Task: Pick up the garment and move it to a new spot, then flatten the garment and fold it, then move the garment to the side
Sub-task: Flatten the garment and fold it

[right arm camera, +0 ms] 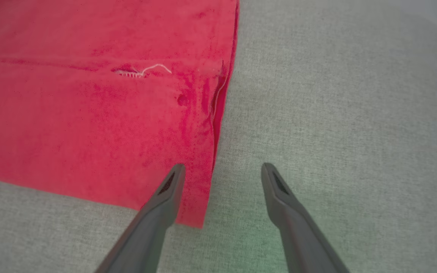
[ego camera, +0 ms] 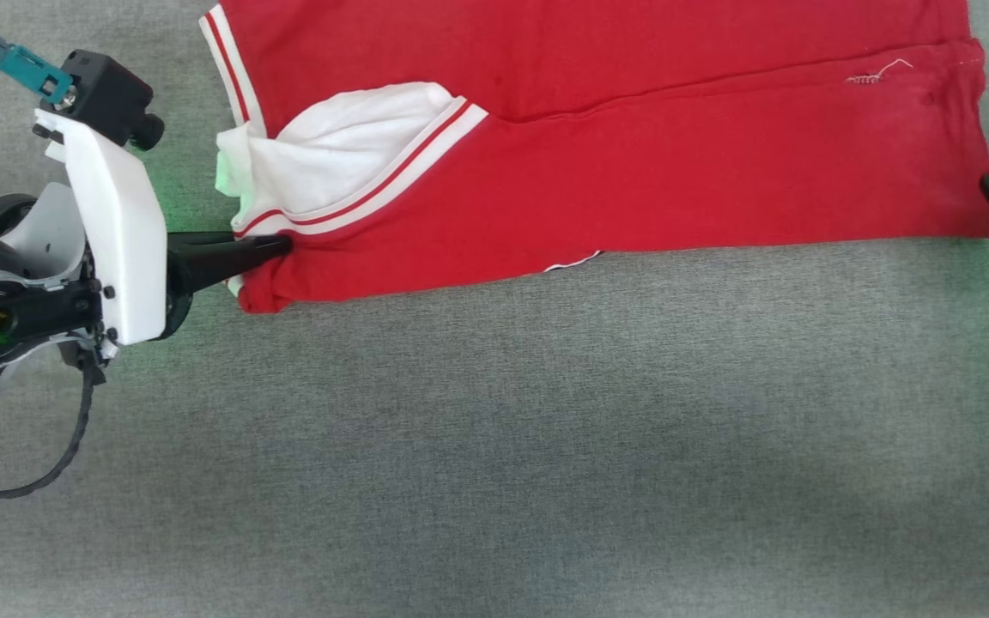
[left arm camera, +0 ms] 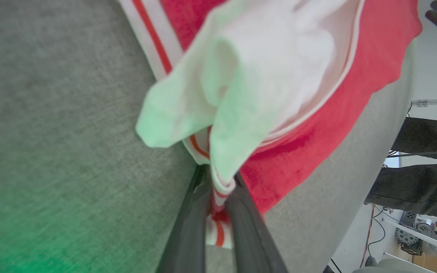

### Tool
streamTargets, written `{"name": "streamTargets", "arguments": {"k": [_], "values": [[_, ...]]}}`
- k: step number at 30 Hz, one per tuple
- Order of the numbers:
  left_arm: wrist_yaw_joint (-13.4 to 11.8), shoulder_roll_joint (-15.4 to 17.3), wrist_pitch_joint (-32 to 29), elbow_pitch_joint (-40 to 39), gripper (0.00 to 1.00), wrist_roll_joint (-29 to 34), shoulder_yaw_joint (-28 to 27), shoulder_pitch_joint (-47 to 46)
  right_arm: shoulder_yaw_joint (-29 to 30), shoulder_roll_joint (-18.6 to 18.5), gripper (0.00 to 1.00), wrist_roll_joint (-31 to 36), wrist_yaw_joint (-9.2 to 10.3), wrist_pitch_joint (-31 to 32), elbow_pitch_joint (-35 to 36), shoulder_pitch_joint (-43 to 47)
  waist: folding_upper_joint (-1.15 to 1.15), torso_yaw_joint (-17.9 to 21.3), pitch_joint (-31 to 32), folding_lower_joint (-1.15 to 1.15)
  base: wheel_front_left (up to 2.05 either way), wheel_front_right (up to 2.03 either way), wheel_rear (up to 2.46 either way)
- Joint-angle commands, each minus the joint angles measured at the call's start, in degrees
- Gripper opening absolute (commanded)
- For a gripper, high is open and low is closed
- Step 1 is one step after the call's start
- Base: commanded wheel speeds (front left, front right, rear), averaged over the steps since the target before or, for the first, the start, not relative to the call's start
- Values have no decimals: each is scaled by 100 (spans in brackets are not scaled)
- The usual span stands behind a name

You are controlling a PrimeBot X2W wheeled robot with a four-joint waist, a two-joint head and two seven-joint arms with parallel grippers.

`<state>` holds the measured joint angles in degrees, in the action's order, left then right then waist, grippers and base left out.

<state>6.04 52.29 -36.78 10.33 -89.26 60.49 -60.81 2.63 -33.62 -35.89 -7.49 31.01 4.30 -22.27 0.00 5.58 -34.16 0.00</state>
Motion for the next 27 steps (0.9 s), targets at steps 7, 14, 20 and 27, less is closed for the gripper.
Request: {"name": "streamTargets", "arguments": {"k": [7, 14, 20, 27], "values": [[65, -446, 94, -87, 0, 63, 225, 293, -406, -490, 100, -208, 0, 1238, 150, -302, 0, -170, -98, 0, 0, 0, 0], [87, -561, 194, -50, 0, 130, 219, 258, -662, -466, 100, -356, 0, 2027, -93, -468, 0, -266, -204, 0, 0, 0, 0], [103, -583, 394, -40, 0, 143, 160, 359, -811, -380, 0, -493, 0, 2103, -175, -475, 0, -302, -218, 0, 0, 0, 0], [130, -70, 779, -640, 0, 86, 47, 735, -362, -503, 0, -555, 1, 1843, 138, -27, 0, -323, -13, 0, 0, 0, 0]]}}
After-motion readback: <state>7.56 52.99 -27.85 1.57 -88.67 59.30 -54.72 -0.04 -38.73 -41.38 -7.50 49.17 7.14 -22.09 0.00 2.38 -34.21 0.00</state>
